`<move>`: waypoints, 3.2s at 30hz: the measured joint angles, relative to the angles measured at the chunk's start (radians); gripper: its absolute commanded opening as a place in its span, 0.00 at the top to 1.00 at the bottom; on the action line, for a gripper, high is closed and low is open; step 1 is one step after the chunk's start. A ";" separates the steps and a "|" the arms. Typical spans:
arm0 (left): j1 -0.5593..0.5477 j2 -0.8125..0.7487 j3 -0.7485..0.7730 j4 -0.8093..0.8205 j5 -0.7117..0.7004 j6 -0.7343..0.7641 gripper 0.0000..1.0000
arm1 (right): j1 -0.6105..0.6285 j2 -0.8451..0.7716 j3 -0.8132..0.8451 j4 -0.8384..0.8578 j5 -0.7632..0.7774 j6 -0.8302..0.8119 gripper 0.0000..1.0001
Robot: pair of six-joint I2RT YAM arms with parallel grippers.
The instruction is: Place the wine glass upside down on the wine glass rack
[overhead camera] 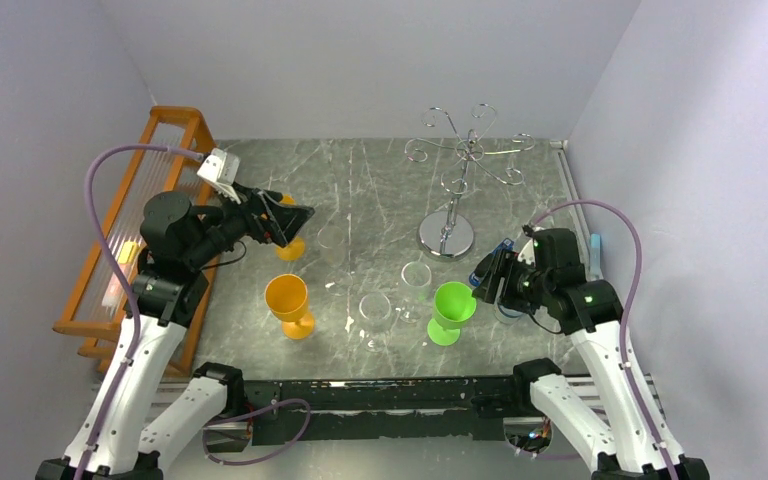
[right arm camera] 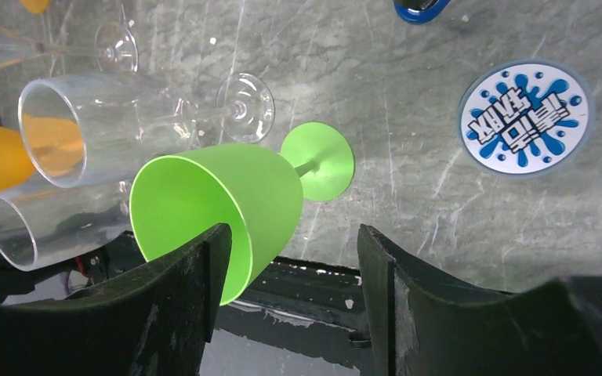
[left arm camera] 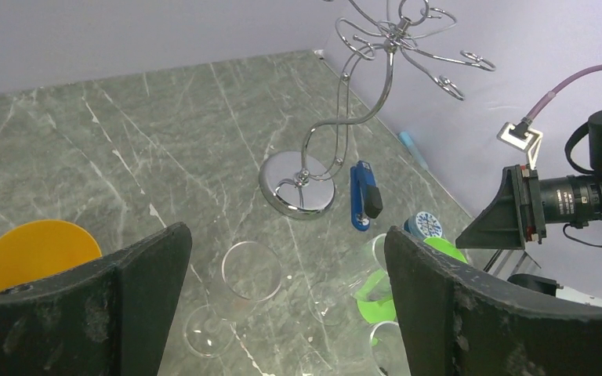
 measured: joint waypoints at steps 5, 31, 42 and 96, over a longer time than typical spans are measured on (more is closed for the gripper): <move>0.000 0.020 0.000 0.001 -0.003 -0.018 0.03 | 0.000 0.006 -0.022 0.032 -0.040 -0.005 0.40; 0.000 0.146 0.008 -0.137 -0.062 -0.018 0.03 | 0.374 0.195 0.190 -0.063 0.372 0.137 1.00; 0.000 0.147 0.076 -0.185 -0.091 -0.037 0.05 | 0.375 0.230 0.438 -0.208 0.613 0.102 1.00; 0.000 -0.036 0.018 0.040 -0.320 -1.091 0.35 | 0.701 0.479 0.179 1.545 0.243 -0.242 1.00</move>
